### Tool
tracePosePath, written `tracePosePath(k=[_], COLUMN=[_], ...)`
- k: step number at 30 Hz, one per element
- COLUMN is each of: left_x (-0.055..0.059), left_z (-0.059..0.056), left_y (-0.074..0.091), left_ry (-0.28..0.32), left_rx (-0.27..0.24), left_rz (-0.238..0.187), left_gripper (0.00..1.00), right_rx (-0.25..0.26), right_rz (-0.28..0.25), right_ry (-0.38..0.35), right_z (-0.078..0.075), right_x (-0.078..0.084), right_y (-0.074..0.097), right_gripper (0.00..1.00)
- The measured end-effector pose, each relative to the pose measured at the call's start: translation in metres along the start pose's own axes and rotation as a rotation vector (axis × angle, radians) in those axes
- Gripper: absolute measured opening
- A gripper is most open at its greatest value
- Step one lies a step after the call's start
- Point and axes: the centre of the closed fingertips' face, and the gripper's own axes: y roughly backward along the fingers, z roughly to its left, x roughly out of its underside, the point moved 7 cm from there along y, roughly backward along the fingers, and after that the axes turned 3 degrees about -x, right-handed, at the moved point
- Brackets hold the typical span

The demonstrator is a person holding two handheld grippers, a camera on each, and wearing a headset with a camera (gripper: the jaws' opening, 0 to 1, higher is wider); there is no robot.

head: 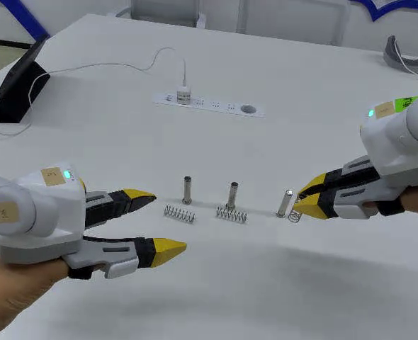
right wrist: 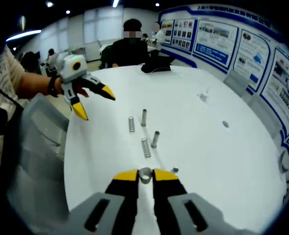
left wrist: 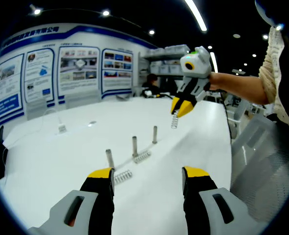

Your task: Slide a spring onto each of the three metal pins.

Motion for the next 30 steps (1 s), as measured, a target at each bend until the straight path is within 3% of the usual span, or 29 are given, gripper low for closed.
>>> tracePosePath(k=[18, 30], left_x=[0.005, 0.007], left_z=[0.000, 0.002], left_y=[0.007, 0.008], left_ry=[0.023, 0.029], left_rx=[-0.018, -0.018], left_rz=[-0.007, -0.009], left_gripper=[0.56, 0.56], right_rx=[0.113, 0.122], right_rz=[-0.023, -0.013], right_ry=[-0.056, -0.082], right_z=[-0.040, -0.044], right_x=[-0.005, -0.001], right_y=[-0.012, -0.019], right_gripper=[0.12, 0.12])
